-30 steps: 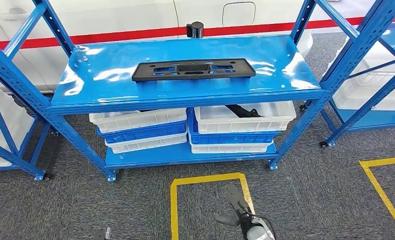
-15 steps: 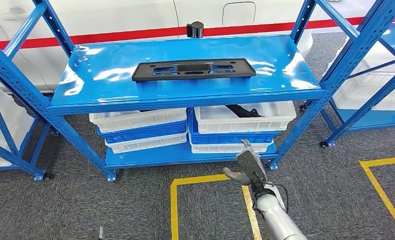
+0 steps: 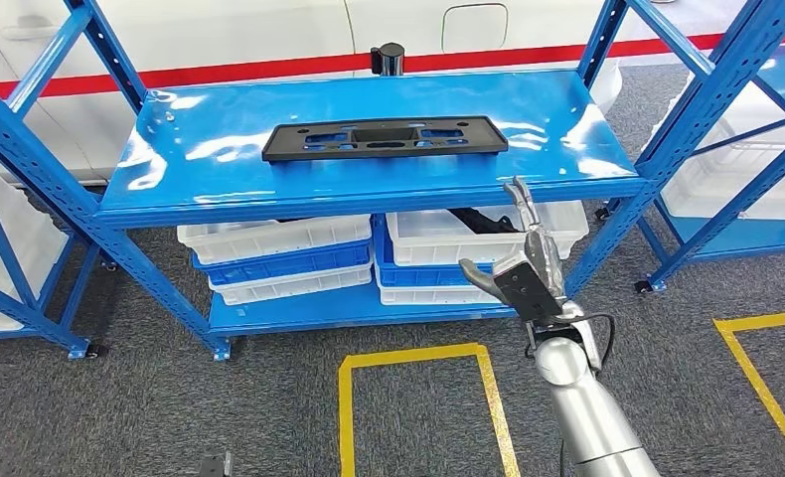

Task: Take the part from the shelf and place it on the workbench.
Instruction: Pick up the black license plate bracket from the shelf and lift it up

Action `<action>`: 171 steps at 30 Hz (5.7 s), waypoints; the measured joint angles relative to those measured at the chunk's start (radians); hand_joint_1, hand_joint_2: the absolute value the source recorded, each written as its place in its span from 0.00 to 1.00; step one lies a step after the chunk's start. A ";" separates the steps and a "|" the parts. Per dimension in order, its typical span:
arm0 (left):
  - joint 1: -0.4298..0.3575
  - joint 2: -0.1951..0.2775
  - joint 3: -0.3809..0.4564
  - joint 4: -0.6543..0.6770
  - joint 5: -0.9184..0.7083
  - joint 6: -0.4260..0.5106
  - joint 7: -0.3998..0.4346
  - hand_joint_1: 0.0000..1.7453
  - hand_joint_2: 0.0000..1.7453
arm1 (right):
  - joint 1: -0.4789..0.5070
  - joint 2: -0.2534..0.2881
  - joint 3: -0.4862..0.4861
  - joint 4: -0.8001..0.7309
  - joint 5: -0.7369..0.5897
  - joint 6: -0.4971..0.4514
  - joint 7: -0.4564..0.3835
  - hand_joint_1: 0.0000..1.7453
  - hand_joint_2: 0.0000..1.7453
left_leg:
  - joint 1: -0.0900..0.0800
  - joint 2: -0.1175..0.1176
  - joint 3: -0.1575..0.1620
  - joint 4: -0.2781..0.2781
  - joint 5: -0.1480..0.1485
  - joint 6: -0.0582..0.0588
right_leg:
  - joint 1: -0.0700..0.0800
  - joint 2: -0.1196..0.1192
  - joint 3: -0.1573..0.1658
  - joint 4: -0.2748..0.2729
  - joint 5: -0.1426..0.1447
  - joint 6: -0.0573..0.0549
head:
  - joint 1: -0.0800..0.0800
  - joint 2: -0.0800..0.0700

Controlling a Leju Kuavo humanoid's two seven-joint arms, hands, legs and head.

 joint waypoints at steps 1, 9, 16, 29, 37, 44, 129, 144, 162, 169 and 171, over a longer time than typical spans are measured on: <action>0.000 -0.001 -0.015 0.001 -0.002 0.005 0.012 0.00 1.00 | 0.000 -0.004 0.000 -0.033 0.011 -0.002 0.006 0.00 1.00 | 0.000 0.000 0.000 0.000 0.000 0.000 | 0.000 0.000 0.000 0.000 0.000 0.000 | 0.000 0.000; 0.001 -0.014 -0.135 0.009 -0.026 0.031 0.113 0.00 1.00 | -0.078 -0.033 0.015 -0.258 0.113 -0.002 0.079 0.00 1.00 | -0.001 0.000 0.000 0.000 0.001 0.002 | 0.000 0.000 0.001 0.000 0.000 0.000 | 0.000 0.000; 0.002 -0.025 -0.231 0.013 -0.048 0.048 0.202 0.00 1.00 | -0.169 -0.055 0.046 -0.406 0.209 0.014 0.157 0.00 1.00 | -0.001 0.000 0.000 0.000 0.001 0.002 | 0.000 -0.001 0.001 0.000 0.001 0.001 | 0.000 0.000; -0.028 -0.041 -0.323 0.018 -0.089 -0.005 0.244 0.00 0.00 | -0.465 -0.046 0.123 -0.419 0.321 0.085 0.307 0.00 1.00 | -0.003 0.000 0.000 0.000 0.004 0.003 | 0.000 0.000 0.001 0.001 0.003 0.004 | 0.000 0.000; -0.036 -0.046 -0.331 0.018 -0.075 -0.034 0.200 0.00 0.00 | -0.514 -0.025 0.147 -0.385 0.308 0.084 0.313 0.00 1.00 | -0.004 0.000 0.000 0.000 0.004 0.004 | 0.000 0.000 0.001 0.000 0.003 0.004 | 0.000 0.000; -0.043 -0.051 -0.344 0.019 -0.085 -0.058 0.210 0.00 0.00 | -0.513 -0.025 0.161 -0.346 0.328 0.134 0.356 0.00 1.00 | -0.004 0.000 0.000 0.000 0.004 0.004 | 0.000 0.000 0.001 0.000 0.003 0.004 | 0.000 0.000; -0.019 0.000 -0.274 0.038 0.073 0.036 0.227 0.00 0.00 | -0.498 -0.043 0.289 -0.069 0.286 0.270 0.274 0.00 1.00 | 0.022 0.003 -0.126 0.131 -0.006 -0.042 | -0.010 -0.004 -0.046 0.059 0.001 -0.024 | -0.007 0.000; -0.007 -0.002 -0.287 0.038 0.084 0.075 0.227 0.00 0.00 | -0.292 -0.127 0.319 -0.270 0.315 0.250 0.283 0.00 1.00 | 0.039 0.004 -0.041 0.049 0.001 -0.025 | -0.003 -0.008 -0.028 0.054 -0.017 0.016 | -0.004 0.000; -0.011 -0.021 -0.313 0.037 0.084 0.096 0.270 0.00 0.00 | 0.090 -0.131 0.523 -0.360 0.474 0.246 0.376 0.00 1.00 | 0.023 0.000 -0.029 0.053 -0.020 -0.013 | -0.007 -0.010 -0.008 0.021 -0.024 0.016 | 0.001 0.000; -0.012 -0.024 -0.313 0.038 0.085 0.097 0.271 0.00 0.00 | 0.098 -0.121 0.536 -0.336 0.520 0.227 0.385 0.00 1.00 | 0.024 0.000 -0.029 0.052 -0.020 -0.013 | -0.006 -0.010 0.000 0.022 -0.024 0.016 | 0.001 0.000; -0.012 -0.025 -0.313 0.038 0.088 0.100 0.269 0.00 0.00 | 0.091 -0.102 0.537 -0.305 0.571 0.192 0.391 0.00 1.00 | 0.024 0.000 -0.029 0.052 -0.020 -0.013 | -0.006 -0.010 0.001 0.022 -0.024 0.016 | 0.001 0.000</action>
